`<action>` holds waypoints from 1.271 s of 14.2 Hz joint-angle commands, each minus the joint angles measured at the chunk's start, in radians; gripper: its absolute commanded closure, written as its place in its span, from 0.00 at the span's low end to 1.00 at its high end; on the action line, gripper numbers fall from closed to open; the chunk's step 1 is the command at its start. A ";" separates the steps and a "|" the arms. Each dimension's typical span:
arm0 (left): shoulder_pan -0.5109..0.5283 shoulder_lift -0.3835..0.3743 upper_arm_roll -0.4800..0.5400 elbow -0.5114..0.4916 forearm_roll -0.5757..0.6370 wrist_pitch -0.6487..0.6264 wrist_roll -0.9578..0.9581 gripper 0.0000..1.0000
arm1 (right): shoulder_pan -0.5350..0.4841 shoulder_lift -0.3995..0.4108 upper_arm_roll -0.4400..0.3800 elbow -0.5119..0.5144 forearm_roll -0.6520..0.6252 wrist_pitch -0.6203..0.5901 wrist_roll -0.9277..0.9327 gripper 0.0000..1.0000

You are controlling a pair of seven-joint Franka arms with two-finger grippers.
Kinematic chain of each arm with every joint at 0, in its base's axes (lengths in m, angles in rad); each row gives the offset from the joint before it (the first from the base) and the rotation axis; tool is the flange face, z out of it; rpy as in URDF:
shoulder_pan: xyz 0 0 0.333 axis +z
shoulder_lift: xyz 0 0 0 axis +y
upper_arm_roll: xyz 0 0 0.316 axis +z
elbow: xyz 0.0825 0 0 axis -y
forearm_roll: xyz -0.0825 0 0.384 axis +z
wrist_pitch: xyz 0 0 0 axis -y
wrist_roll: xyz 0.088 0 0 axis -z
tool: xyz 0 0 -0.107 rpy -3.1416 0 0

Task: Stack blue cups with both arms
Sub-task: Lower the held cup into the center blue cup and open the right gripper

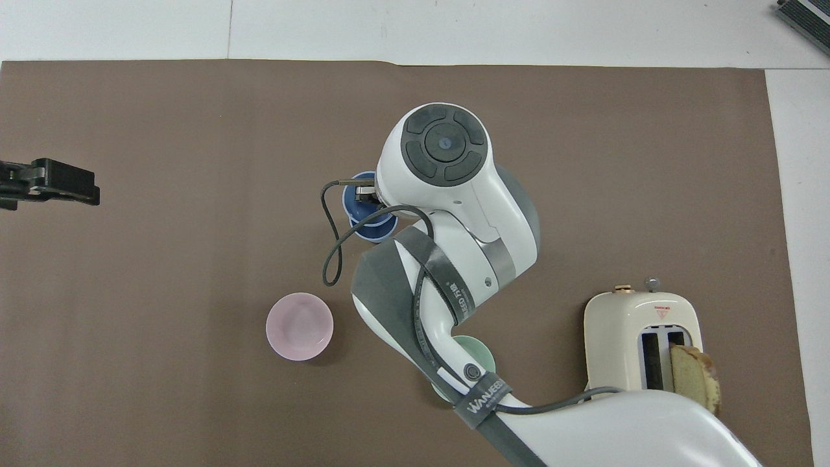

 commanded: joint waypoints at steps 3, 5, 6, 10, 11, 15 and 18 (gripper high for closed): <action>0.010 -0.011 -0.004 -0.007 0.007 -0.012 0.009 0.00 | 0.001 -0.002 0.007 -0.028 -0.015 0.019 0.031 1.00; 0.010 -0.011 -0.004 -0.007 0.007 -0.012 0.009 0.00 | 0.004 -0.012 0.007 -0.046 -0.013 0.016 0.025 1.00; 0.010 -0.011 -0.004 -0.007 0.007 -0.013 0.009 0.00 | 0.004 -0.012 0.007 -0.046 -0.013 0.016 0.024 1.00; 0.010 -0.011 -0.004 -0.007 0.007 -0.012 0.009 0.00 | 0.004 -0.019 0.007 -0.066 -0.006 0.021 0.019 1.00; 0.010 -0.011 -0.004 -0.007 0.007 -0.012 0.009 0.00 | 0.004 -0.019 0.007 -0.069 -0.005 0.020 0.019 1.00; 0.010 -0.011 -0.004 -0.007 0.007 -0.012 0.009 0.00 | 0.004 -0.019 0.009 -0.081 -0.002 0.023 0.017 1.00; 0.010 -0.011 -0.004 -0.007 0.007 -0.012 0.009 0.00 | 0.004 -0.018 0.009 -0.101 -0.001 0.055 0.020 0.99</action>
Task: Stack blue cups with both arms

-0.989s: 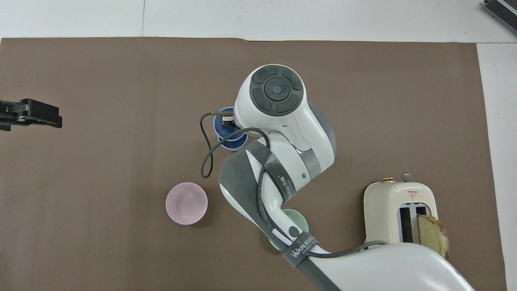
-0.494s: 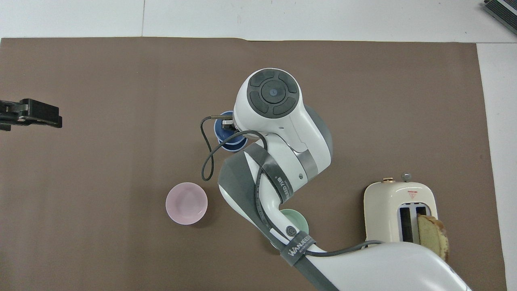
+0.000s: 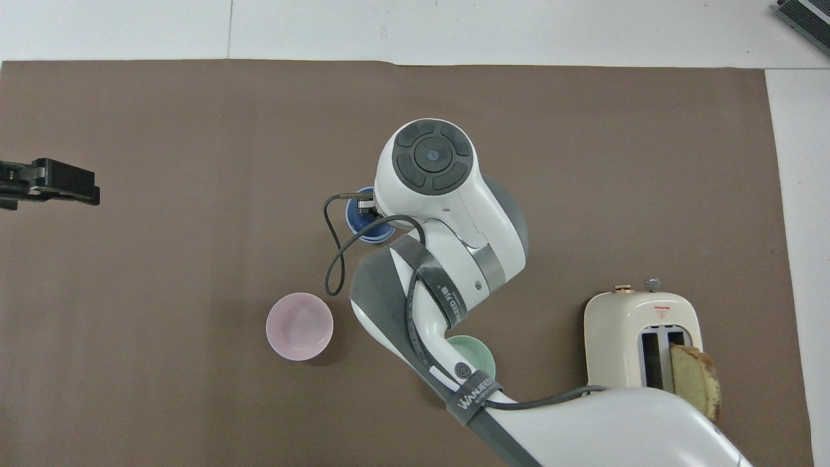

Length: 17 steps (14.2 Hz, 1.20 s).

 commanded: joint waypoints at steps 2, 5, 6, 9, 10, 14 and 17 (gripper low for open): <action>0.010 -0.011 -0.004 -0.007 0.007 -0.013 0.009 0.00 | -0.002 -0.019 0.006 -0.041 -0.001 0.044 0.022 0.55; 0.010 -0.011 -0.004 -0.007 0.007 -0.012 0.009 0.00 | -0.001 -0.017 0.004 -0.034 -0.017 0.046 0.024 0.00; 0.010 -0.010 -0.004 -0.007 0.007 -0.012 0.009 0.00 | -0.002 -0.019 0.004 -0.031 -0.018 0.044 0.020 0.00; 0.010 -0.011 -0.004 -0.007 0.007 -0.012 0.009 0.00 | -0.010 -0.034 0.004 -0.012 -0.020 0.035 0.019 0.00; 0.010 -0.011 -0.004 -0.007 0.007 -0.012 0.009 0.00 | -0.016 -0.049 0.002 -0.012 -0.023 0.035 0.017 0.00; 0.010 -0.011 -0.004 -0.007 0.007 -0.012 0.009 0.00 | -0.071 -0.104 -0.008 -0.020 -0.029 0.002 -0.039 0.00; 0.010 -0.011 -0.004 -0.007 0.007 -0.012 0.009 0.00 | -0.115 -0.147 -0.007 -0.018 -0.096 -0.061 -0.096 0.00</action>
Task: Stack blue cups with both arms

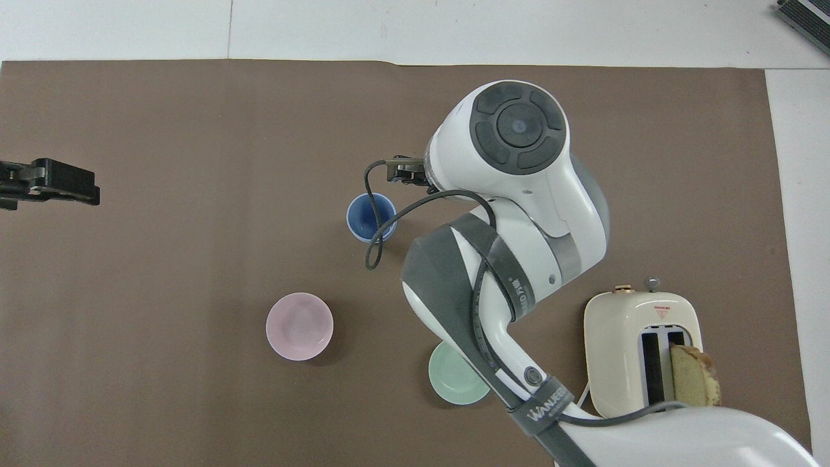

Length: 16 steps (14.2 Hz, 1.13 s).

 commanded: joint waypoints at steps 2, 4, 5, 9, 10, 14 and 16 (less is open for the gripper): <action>0.010 -0.011 -0.004 -0.007 0.007 -0.013 0.009 0.00 | -0.052 -0.062 0.009 -0.016 -0.035 -0.075 -0.071 0.00; 0.010 -0.011 -0.004 -0.007 0.007 -0.012 0.009 0.00 | -0.087 -0.090 0.009 -0.016 -0.035 -0.104 -0.105 0.00; 0.010 -0.011 -0.004 -0.007 0.007 -0.012 0.009 0.00 | -0.107 -0.107 0.009 -0.016 -0.034 -0.121 -0.131 0.00; 0.010 -0.011 -0.004 -0.007 0.007 -0.013 0.009 0.00 | -0.201 -0.194 0.009 -0.016 -0.019 -0.231 -0.256 0.00; 0.010 -0.011 -0.004 -0.007 0.007 -0.012 0.009 0.00 | -0.222 -0.220 0.009 -0.016 -0.016 -0.264 -0.261 0.00; 0.010 -0.011 -0.004 -0.007 0.007 -0.012 0.009 0.00 | -0.287 -0.308 0.009 -0.013 -0.009 -0.365 -0.261 0.00; 0.010 -0.011 -0.004 -0.007 0.007 -0.012 0.009 0.00 | -0.319 -0.346 0.007 -0.013 -0.006 -0.397 -0.263 0.00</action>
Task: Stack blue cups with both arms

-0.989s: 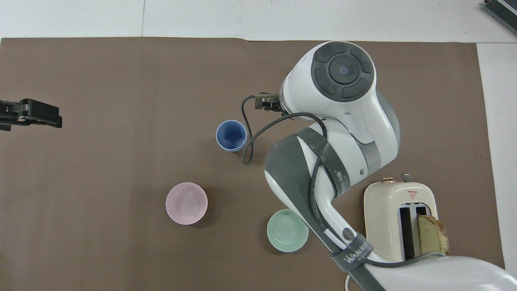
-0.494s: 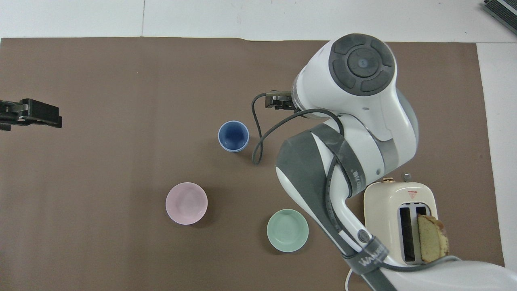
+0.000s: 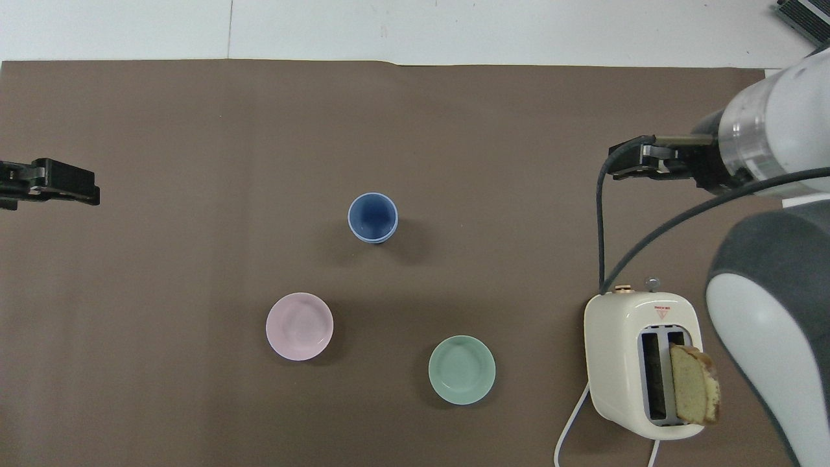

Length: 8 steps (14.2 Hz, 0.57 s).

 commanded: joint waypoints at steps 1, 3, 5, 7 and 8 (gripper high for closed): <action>0.010 -0.011 -0.004 -0.007 0.007 -0.013 0.009 0.00 | -0.061 -0.060 0.011 -0.017 0.018 -0.042 -0.018 0.00; 0.010 -0.011 -0.004 -0.007 0.007 -0.012 0.009 0.00 | -0.114 -0.098 0.007 -0.017 0.074 -0.086 -0.017 0.00; 0.010 -0.011 -0.004 -0.007 0.007 -0.012 0.009 0.00 | -0.170 -0.111 0.007 -0.018 0.098 -0.124 -0.021 0.00; 0.010 -0.011 -0.004 -0.007 0.007 -0.013 0.009 0.00 | -0.202 -0.126 -0.002 -0.040 0.098 -0.129 -0.085 0.00; 0.010 -0.011 -0.004 -0.007 0.007 -0.012 0.009 0.00 | -0.225 -0.135 -0.005 -0.072 0.098 -0.129 -0.142 0.00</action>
